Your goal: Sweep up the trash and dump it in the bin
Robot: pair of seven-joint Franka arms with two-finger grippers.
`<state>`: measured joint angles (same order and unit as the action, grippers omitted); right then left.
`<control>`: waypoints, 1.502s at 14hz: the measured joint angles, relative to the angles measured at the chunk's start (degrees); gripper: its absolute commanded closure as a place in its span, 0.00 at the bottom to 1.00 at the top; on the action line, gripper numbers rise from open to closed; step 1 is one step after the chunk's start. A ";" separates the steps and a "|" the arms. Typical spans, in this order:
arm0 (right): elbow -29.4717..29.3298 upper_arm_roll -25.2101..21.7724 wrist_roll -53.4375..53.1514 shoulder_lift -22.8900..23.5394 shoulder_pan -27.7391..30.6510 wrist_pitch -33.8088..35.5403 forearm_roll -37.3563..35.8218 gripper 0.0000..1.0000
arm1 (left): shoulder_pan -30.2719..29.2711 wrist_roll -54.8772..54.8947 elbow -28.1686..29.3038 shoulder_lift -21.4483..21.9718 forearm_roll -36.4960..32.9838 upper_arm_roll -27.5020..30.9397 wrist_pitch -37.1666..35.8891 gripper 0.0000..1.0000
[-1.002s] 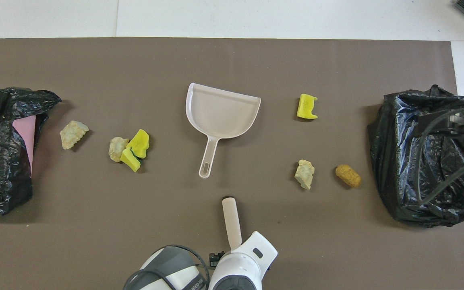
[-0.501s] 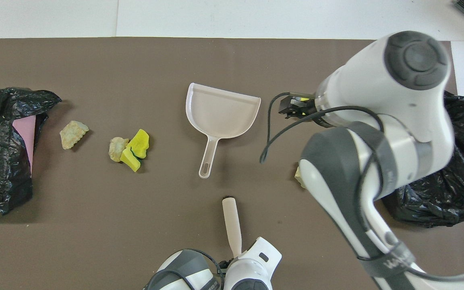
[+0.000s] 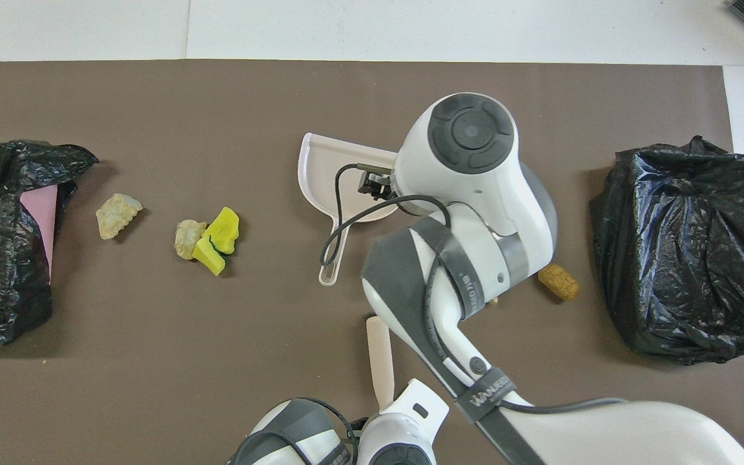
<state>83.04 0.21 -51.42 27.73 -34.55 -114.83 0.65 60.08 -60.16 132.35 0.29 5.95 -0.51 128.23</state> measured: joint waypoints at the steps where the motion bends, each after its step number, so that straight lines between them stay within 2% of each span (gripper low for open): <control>1: -0.04 0.01 -0.57 0.74 -0.90 -0.51 0.00 0.00 | -0.99 0.16 0.02 0.72 -0.01 0.08 -1.37 1.00; 4: -0.44 0.01 -0.91 2.51 -2.50 -1.51 0.36 0.00 | -3.03 2.03 2.71 3.32 -0.37 0.13 -3.29 1.00; 8: 0.70 0.02 -0.91 4.39 -3.62 -3.36 0.36 0.00 | -4.49 5.44 10.45 9.56 -1.95 0.28 -3.32 1.00; 9: 1.10 0.03 -0.91 4.77 -3.66 -3.82 0.36 0.05 | -5.25 5.72 12.06 10.96 -2.47 0.25 -3.33 1.00; 11: 1.96 0.03 -0.91 5.08 -3.66 -4.52 0.37 0.19 | -7.44 7.84 14.34 12.90 -3.00 0.31 -3.46 1.00; 14: 2.71 0.02 -0.91 5.08 -3.65 -4.53 0.37 0.55 | -11.23 11.58 17.20 15.79 -4.45 0.34 -3.77 1.00; 18: 2.69 -0.10 -0.91 5.03 -3.45 -4.95 0.27 0.96 | -19.61 20.08 17.96 20.67 -4.65 0.43 -8.13 1.00; 21: 2.68 -0.18 -0.91 4.97 -3.35 -6.77 0.20 1.00 | -26.38 26.86 17.93 23.27 -4.67 0.56 -10.15 1.00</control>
<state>85.72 0.02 -52.33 32.70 -37.90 -121.60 0.85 33.71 -33.29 150.28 23.56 1.27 0.05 118.08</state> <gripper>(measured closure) 0.930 0.736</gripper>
